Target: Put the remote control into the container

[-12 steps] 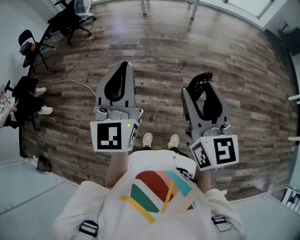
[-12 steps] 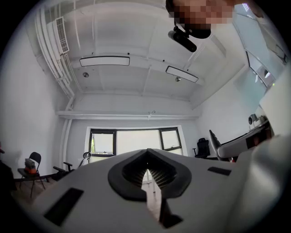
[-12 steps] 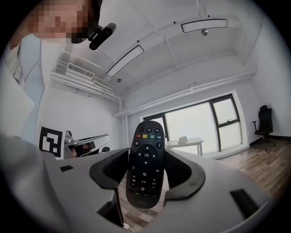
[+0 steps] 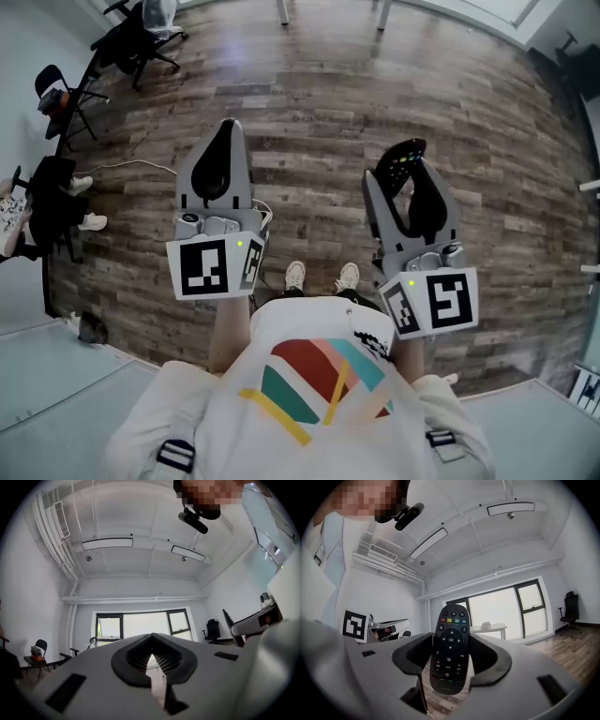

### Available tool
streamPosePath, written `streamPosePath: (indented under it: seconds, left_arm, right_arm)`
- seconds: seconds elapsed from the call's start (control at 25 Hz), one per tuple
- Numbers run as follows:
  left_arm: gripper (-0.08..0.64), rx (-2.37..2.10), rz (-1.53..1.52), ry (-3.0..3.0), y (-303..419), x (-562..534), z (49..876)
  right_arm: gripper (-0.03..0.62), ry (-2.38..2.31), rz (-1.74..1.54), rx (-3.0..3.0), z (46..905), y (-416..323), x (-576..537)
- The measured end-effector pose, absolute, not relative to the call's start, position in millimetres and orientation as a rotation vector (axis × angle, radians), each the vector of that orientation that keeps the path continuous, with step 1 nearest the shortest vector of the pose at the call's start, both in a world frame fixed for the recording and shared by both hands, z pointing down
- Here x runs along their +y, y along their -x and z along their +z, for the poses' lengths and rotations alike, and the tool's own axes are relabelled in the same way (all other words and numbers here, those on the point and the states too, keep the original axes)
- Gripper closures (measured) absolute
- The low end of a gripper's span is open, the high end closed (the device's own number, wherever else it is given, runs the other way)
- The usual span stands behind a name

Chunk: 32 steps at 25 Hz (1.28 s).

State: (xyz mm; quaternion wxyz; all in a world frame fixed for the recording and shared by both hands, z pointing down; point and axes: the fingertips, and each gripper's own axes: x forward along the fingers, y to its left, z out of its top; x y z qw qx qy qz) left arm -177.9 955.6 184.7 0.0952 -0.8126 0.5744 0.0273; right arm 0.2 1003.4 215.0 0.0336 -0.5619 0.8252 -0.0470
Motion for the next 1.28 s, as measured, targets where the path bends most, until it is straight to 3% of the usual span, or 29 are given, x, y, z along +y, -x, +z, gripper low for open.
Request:
streamPosePath:
  seconds: [0.2,0.76,1.28]
  left_arm:
    - [0.557,1.78,0.105,2.356,184,955,183]
    - [0.557,1.756,0.098,2.353,106,981,192]
    - [0.557,1.717,0.14,2.425,107,860,213]
  right_arm:
    - [0.342,1.739,-0.167,2.522,221,-25,1004]
    - [0.342,1.683,-0.167,2.542,231,-86,1020]
    - [0.342,1.801,-0.175,2.546,251,-79,915]
